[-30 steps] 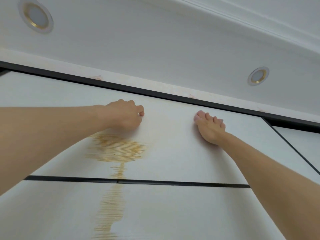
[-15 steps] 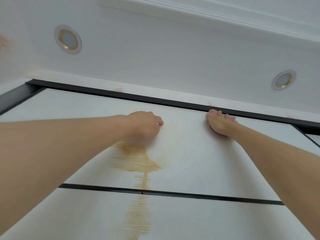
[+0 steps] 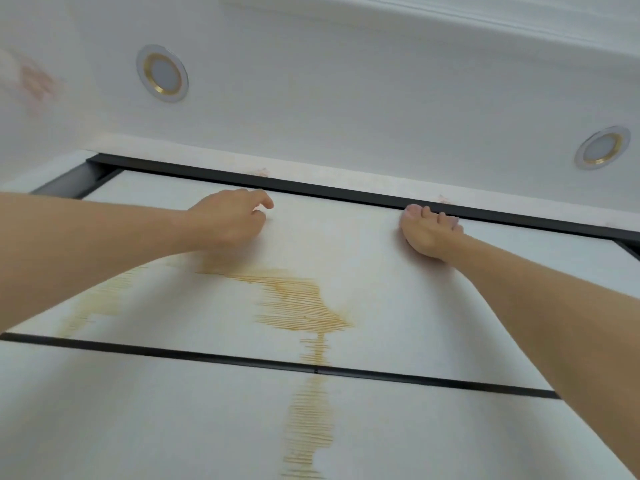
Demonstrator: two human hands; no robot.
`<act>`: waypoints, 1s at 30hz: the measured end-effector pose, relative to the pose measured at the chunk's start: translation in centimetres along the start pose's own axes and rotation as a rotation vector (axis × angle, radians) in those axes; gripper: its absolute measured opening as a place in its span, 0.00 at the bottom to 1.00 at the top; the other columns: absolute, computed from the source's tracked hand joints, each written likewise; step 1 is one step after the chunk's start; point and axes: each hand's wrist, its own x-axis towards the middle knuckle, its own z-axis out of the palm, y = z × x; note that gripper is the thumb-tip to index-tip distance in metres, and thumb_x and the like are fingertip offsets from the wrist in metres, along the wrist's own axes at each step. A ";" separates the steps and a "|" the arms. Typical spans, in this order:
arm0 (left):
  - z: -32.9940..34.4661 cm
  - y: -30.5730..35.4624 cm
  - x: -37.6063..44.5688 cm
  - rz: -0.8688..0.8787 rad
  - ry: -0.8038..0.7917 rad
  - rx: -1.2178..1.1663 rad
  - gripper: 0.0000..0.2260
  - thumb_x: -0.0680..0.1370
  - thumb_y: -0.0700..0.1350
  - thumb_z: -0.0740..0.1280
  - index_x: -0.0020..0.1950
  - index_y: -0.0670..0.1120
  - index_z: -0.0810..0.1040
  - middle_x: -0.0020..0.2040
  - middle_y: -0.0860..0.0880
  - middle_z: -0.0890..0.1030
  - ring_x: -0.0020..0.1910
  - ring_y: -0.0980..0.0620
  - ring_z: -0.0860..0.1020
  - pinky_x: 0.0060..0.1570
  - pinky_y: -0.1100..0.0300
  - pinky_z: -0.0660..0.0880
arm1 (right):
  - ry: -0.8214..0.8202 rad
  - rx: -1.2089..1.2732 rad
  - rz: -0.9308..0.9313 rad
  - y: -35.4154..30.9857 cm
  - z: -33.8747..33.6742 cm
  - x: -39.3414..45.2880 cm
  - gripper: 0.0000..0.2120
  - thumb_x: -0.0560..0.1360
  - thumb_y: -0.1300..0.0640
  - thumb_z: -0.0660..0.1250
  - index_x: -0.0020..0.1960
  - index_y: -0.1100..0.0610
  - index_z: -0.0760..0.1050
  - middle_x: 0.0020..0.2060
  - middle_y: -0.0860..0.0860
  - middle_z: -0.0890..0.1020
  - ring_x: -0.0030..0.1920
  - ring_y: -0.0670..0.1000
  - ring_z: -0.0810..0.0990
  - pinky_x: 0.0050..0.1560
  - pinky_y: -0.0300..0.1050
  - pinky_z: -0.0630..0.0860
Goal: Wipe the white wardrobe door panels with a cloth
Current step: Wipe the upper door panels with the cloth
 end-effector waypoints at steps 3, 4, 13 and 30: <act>0.2 -1.5 -0.6 -0.053 -0.071 0.043 0.19 0.85 0.47 0.51 0.75 0.56 0.68 0.73 0.45 0.69 0.70 0.42 0.69 0.64 0.52 0.66 | -0.091 0.058 -0.344 -6.5 1.7 -3.7 0.11 0.83 0.51 0.44 0.58 0.49 0.63 0.59 0.47 0.69 0.64 0.58 0.65 0.69 0.58 0.58; 0.6 -1.6 -0.8 -0.060 -0.079 0.056 0.19 0.85 0.47 0.51 0.75 0.57 0.67 0.73 0.45 0.69 0.70 0.42 0.69 0.65 0.51 0.66 | -0.133 0.036 -0.523 -8.1 2.4 -6.0 0.10 0.84 0.50 0.44 0.59 0.47 0.62 0.58 0.45 0.68 0.64 0.57 0.64 0.71 0.59 0.57; 0.0 -2.0 -1.0 -0.057 -0.137 0.035 0.22 0.85 0.48 0.49 0.78 0.60 0.63 0.78 0.47 0.63 0.76 0.41 0.61 0.72 0.49 0.60 | -0.185 -0.078 -0.445 1.5 -1.2 -12.0 0.21 0.74 0.45 0.38 0.62 0.35 0.59 0.56 0.39 0.68 0.61 0.57 0.65 0.66 0.55 0.62; 0.1 -0.2 -0.3 -0.067 -0.165 0.070 0.20 0.84 0.50 0.49 0.74 0.53 0.67 0.69 0.43 0.70 0.66 0.39 0.68 0.58 0.51 0.65 | -0.086 -0.063 -0.154 -1.5 0.3 -12.1 0.22 0.75 0.44 0.38 0.66 0.45 0.59 0.65 0.48 0.67 0.69 0.60 0.63 0.72 0.63 0.57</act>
